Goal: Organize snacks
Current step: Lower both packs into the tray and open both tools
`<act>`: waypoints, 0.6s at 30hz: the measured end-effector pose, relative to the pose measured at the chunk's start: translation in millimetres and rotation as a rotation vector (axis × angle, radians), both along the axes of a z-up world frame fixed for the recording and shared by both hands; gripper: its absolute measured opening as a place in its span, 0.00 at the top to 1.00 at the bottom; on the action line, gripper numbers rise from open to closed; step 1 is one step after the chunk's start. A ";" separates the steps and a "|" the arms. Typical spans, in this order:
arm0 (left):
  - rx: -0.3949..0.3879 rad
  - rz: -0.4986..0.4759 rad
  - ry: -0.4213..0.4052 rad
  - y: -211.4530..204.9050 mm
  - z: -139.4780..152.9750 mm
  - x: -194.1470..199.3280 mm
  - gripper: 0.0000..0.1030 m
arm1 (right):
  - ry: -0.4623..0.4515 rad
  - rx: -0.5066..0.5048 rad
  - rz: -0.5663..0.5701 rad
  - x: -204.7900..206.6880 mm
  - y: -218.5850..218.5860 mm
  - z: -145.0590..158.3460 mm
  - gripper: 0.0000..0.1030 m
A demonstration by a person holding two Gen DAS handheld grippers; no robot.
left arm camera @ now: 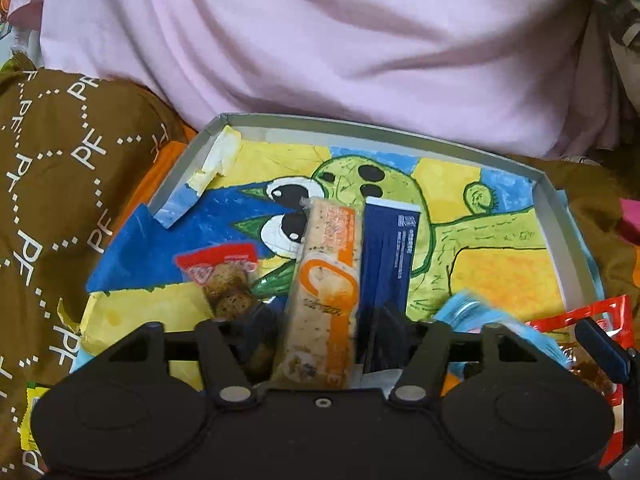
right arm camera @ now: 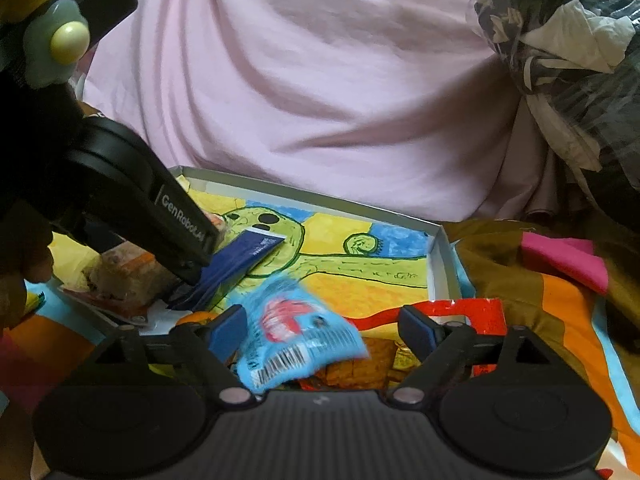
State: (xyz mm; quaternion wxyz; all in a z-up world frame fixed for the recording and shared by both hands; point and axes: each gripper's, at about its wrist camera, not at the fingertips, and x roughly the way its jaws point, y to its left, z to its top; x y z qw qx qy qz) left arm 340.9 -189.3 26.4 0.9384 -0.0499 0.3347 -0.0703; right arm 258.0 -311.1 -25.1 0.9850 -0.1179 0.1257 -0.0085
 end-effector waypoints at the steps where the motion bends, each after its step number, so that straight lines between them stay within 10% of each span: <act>1: -0.003 0.003 -0.004 0.4 0.8 -0.6 0.29 | -0.002 0.004 0.003 -0.3 -0.5 0.5 0.11; 18: -0.068 0.092 -0.107 31.0 32.8 -40.8 0.01 | -0.041 0.053 0.030 -29.4 1.8 33.6 0.00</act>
